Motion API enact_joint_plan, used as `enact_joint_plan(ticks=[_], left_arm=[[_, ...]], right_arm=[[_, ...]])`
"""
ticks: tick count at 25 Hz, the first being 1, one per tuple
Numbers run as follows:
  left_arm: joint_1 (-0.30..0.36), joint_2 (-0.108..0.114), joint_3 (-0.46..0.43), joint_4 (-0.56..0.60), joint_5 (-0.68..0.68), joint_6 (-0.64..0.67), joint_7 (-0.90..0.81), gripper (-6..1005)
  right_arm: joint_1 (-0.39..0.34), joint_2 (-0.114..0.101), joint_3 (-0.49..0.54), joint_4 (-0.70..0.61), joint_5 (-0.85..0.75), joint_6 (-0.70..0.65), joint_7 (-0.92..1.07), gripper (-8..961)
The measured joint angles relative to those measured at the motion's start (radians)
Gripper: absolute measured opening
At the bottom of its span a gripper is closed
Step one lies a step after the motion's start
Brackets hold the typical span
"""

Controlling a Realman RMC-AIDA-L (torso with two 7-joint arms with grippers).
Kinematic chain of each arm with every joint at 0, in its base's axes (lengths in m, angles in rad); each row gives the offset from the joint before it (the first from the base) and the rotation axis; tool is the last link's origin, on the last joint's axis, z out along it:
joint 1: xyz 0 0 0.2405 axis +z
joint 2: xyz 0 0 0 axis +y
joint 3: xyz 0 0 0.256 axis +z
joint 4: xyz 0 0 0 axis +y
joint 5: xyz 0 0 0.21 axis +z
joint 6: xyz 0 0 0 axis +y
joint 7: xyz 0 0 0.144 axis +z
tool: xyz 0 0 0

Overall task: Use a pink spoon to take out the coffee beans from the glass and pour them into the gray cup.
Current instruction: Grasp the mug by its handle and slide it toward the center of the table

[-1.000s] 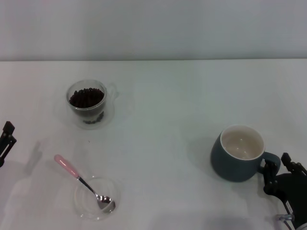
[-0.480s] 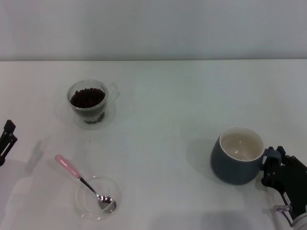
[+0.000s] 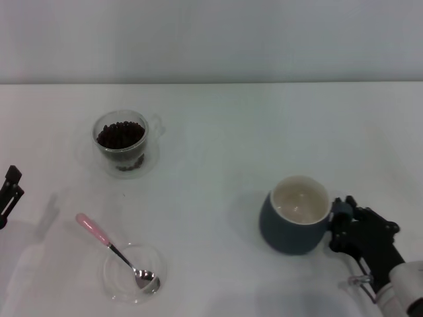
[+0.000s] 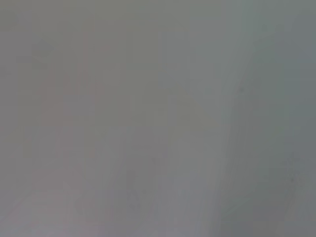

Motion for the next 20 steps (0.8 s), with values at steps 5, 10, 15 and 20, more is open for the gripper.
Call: enact_joint_plan(ticks=[5,10,15,20], left_arm=[[-0.001,-0.001,0.000,0.000,0.000,0.000,0.000,890],[-0.002,-0.001,0.000,-0.001,0.000,-0.001,-0.002,889],[-0.002,-0.002,0.000,-0.006,0.000,-0.010,-0.003,889],[-0.002,-0.003,0.000,-0.007,0.000,-0.015,-0.005,889]], right_arm=[[0.003,0.002,0.080,0.009,-0.134,0.104,0.004,143],[0.008,0.004,0.107,0.008,-0.211,0.138,0.035,137],[0.016,0.002,0.102,-0.004,-0.242,0.142,0.041,148],[0.016,0.001,0.102,-0.042,-0.370,0.125,0.040,207]])
